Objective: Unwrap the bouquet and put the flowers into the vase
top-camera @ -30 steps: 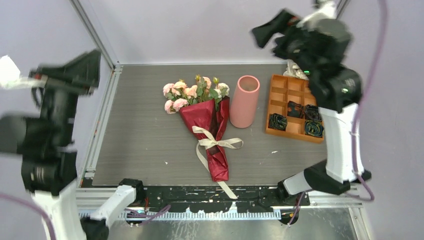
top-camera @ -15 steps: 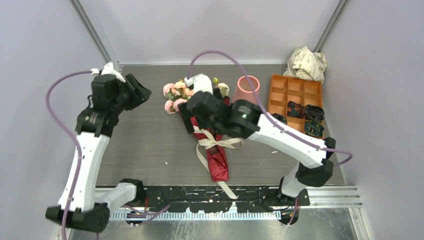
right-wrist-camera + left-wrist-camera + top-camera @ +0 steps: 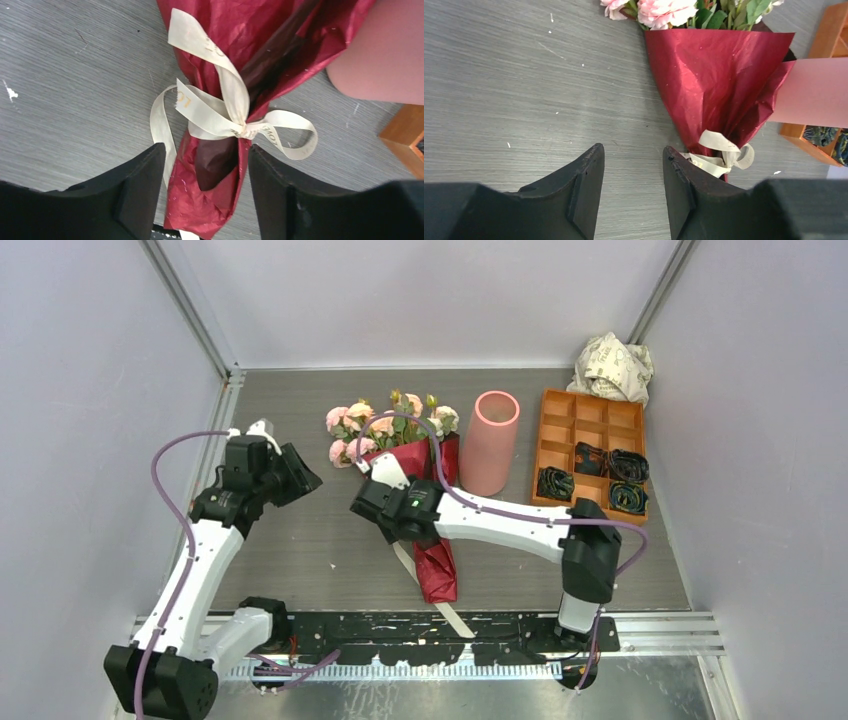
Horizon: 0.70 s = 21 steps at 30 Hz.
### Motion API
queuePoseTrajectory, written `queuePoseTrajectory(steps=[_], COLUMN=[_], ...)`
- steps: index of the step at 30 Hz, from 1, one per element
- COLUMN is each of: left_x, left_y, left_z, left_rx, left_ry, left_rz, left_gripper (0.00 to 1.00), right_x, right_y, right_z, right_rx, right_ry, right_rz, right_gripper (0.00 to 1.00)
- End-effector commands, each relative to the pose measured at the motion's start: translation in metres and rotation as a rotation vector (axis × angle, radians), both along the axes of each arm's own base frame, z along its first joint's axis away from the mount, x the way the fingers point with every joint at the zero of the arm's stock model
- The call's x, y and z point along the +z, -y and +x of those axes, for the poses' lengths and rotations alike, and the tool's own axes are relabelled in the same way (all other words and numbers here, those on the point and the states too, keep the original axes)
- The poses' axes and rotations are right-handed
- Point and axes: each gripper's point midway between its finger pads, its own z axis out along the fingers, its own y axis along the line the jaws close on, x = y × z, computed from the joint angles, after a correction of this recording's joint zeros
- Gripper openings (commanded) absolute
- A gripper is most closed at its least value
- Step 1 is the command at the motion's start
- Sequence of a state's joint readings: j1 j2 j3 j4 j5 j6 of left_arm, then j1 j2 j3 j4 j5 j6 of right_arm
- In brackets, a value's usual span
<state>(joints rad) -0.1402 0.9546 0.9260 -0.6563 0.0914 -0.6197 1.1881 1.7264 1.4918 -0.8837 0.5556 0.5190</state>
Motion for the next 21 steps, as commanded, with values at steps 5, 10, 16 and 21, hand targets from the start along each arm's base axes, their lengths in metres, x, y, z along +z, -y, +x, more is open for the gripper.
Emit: queuePoseTrajectory(steps=[5,10,16,21], left_x=[0.014,0.011,0.012,0.012], left_y=[-0.001,-0.003,-0.001,0.000], left_z=[0.004,0.000,-0.003,-0.005], left_rx=[-0.028,-0.018,-0.018,-0.017], left_ry=[0.096,0.095,0.100,0.098], left_rz=[0.025,0.026,0.009,-0.001], left_gripper=[0.46,0.46,0.46,0.45], right_x=[-0.025,-0.050,-0.057,-0.050], right_y=[-0.041,-0.040,-0.025,-0.017], right_z=[0.008,0.016,0.030,0.038], right_rx=[0.024,0.027,0.006,-0.011], right_ry=[-0.009,0.005,0.079,0.134], right_rz=[0.025,-0.074,-0.208,-0.251], right_gripper=[0.63,0.58,0.58,0.58])
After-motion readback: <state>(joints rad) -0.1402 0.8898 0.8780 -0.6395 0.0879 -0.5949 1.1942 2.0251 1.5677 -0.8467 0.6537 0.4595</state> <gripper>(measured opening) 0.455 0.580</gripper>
